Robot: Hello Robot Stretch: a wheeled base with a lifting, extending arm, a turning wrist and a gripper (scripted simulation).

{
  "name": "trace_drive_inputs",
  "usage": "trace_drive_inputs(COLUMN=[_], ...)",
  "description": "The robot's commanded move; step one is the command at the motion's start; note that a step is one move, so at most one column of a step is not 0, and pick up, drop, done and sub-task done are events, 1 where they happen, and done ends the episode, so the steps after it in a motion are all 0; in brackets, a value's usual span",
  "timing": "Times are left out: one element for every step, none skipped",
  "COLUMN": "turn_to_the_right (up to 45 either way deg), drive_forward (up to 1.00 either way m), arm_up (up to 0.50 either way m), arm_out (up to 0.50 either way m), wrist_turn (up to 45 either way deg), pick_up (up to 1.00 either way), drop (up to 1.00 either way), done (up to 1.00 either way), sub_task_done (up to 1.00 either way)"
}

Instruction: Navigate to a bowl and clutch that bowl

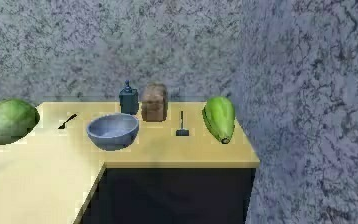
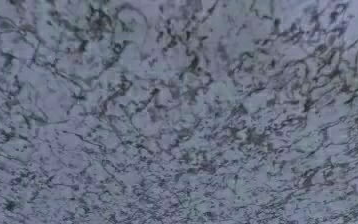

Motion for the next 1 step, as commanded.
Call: trace_drive_inputs(turn_to_the_right=[-45.0], drive_forward=[0.0], arm_up=[0.0], arm_out=[0.0], wrist_turn=[0.0], pick_up=[0.0], drop=[0.0], done=[0.0], sub_task_done=[0.0])
